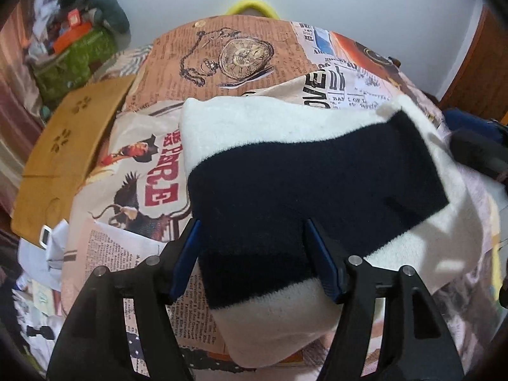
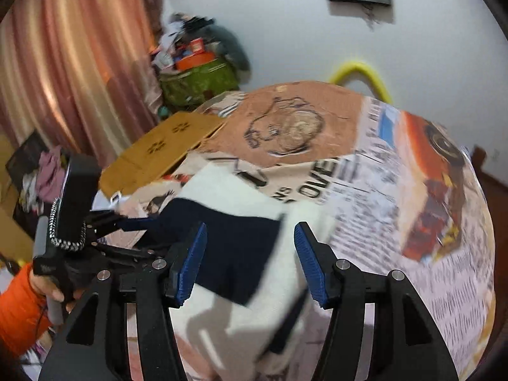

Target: Fold small clothes

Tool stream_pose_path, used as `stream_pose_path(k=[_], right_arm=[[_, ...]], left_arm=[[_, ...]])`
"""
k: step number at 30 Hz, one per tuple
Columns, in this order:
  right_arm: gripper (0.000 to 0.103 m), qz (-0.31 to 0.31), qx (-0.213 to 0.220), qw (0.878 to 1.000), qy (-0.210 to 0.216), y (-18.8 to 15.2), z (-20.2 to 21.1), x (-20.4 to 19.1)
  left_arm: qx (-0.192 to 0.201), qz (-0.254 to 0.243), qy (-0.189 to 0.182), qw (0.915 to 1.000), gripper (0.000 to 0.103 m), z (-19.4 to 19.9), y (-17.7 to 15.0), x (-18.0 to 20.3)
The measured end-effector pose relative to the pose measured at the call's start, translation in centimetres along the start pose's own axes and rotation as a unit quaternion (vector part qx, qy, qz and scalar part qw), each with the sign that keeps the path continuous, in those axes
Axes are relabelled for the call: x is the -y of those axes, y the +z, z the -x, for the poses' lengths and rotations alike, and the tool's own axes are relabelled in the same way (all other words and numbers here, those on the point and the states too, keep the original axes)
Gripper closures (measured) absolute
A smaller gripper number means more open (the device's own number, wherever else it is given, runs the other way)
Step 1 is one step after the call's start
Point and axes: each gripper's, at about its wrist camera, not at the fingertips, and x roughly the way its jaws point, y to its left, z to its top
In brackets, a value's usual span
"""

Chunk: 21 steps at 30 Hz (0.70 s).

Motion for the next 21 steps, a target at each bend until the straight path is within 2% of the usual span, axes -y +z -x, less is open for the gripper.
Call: stream_pose_path(k=[3,6,10,15,21], right_arm=[[0.049,0.026,-0.048,0.998,-0.016,-2.1,-3.7,-0.5],[0.05,0.05,-0.049,0.997,-0.036,-4.2,-5.0,-0.4],[0.05,0.05,-0.041,0.997,-0.033,-5.2,-3.8,-0.5],[0.051,0.037,-0.043,0.998,-0.03,-6.0,-2.1,-0.1],[0.051,0.045,-0.051,0.997,-0.047,-7.0,-0.6,-0.2]], left_arm=[[0.007,-0.006,0.01,0.9999,0.035,0.0,-0.6,0.2],[0.012,-0.009,0.011,0.9998,0.032,0.0,-1.2,0.3],[0.021,-0.016,0.021,0.9994,0.031,0.2,-2.3,0.7],[0.018,-0.008,0.013,0.9997,0.031,1.5,-3.6,0.7],[0.019,-0.014,0.02,0.9995,0.029,3.4,-5.3,1.0]])
